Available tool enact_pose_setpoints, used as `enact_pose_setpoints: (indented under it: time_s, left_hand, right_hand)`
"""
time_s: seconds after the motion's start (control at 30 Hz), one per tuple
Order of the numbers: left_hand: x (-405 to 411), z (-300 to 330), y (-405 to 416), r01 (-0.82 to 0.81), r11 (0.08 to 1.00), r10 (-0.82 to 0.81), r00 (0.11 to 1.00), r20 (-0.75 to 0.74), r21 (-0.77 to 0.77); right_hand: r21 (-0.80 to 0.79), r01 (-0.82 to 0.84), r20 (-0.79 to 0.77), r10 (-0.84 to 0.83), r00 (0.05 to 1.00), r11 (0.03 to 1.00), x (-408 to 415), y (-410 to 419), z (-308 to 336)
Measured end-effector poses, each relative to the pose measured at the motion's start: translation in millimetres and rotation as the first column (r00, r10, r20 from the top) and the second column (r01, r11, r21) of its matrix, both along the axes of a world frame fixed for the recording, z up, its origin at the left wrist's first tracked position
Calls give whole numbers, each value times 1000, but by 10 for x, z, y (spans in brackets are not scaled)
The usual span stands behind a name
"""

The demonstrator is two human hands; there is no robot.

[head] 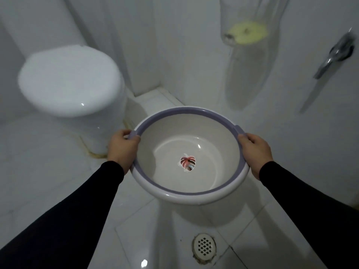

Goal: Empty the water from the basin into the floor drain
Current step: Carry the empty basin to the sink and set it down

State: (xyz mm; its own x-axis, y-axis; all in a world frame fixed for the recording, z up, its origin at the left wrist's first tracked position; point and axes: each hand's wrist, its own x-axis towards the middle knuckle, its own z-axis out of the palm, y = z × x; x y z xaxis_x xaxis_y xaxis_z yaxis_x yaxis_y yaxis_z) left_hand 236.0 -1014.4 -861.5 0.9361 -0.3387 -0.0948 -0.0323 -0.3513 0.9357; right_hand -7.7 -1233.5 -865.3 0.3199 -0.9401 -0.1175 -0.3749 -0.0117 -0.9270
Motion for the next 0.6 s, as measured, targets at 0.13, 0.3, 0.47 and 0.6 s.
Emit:
enact_pose_setpoints:
  time_s: [0.13,0.3,0.47,0.6]
  left_hand:
    - [140,1106,76,8,1000,-8,1000,-3,-11]
    - [258,2455,206,-25,999,25,1000,5,-31]
    - [345,3686,309,-28,998,30,999,27,-50]
    - [377,4719,359,0,996,5,999,50,-86]
  right_hand:
    - [-11,6,34,-6,999,1000,149,53,1046]
    - [4,-9,52,9,999,1000,310,140,2317]
    - [-3,12,92,-12,996,1000,425,253,3521]
    - [-17,11,127,-8,992,1000,473,306,4551]
